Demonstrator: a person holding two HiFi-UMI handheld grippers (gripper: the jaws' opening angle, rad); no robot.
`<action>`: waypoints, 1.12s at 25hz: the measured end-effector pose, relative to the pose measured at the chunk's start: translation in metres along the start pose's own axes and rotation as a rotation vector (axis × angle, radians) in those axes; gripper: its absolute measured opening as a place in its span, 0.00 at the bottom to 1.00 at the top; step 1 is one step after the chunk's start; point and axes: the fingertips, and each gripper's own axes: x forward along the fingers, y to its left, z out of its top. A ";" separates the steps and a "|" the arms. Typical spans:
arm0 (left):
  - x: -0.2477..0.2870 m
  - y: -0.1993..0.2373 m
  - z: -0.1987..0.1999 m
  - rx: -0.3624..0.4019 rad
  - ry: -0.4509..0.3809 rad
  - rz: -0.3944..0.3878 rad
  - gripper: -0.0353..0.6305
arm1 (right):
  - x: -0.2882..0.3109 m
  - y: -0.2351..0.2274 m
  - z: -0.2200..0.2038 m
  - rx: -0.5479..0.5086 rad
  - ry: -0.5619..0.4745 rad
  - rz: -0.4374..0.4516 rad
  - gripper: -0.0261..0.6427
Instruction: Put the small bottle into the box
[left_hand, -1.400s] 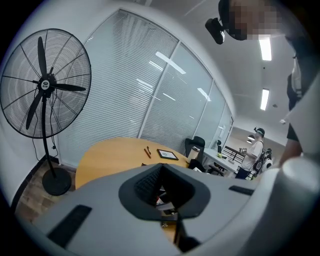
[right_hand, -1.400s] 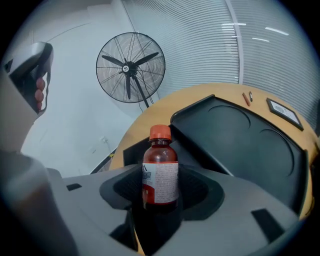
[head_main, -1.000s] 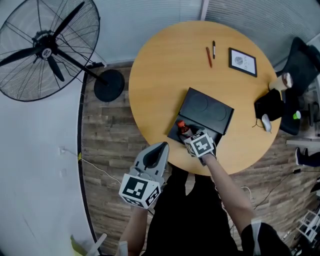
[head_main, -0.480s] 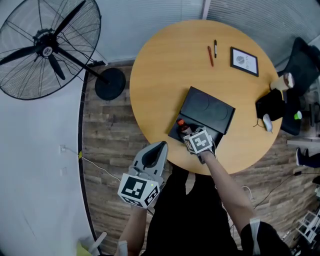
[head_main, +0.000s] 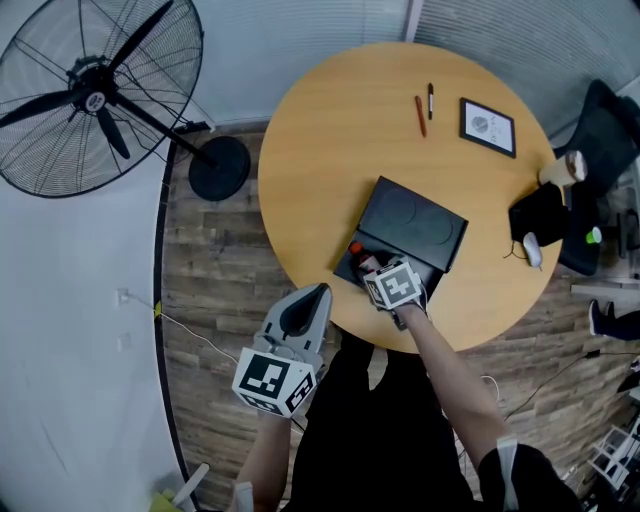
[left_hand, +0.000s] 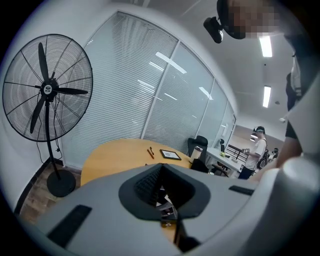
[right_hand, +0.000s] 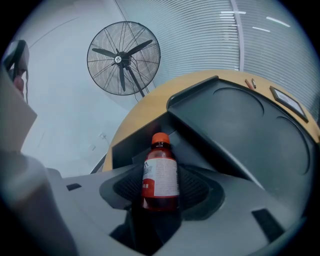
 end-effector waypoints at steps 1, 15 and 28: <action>0.000 0.000 0.001 0.000 -0.002 0.001 0.05 | 0.000 0.000 0.000 -0.003 0.001 0.001 0.39; -0.007 -0.001 0.003 -0.005 -0.021 0.029 0.05 | -0.006 0.008 0.004 -0.024 -0.015 0.034 0.39; -0.006 -0.009 0.011 0.014 -0.037 0.020 0.05 | -0.020 0.017 0.011 -0.046 -0.053 0.053 0.38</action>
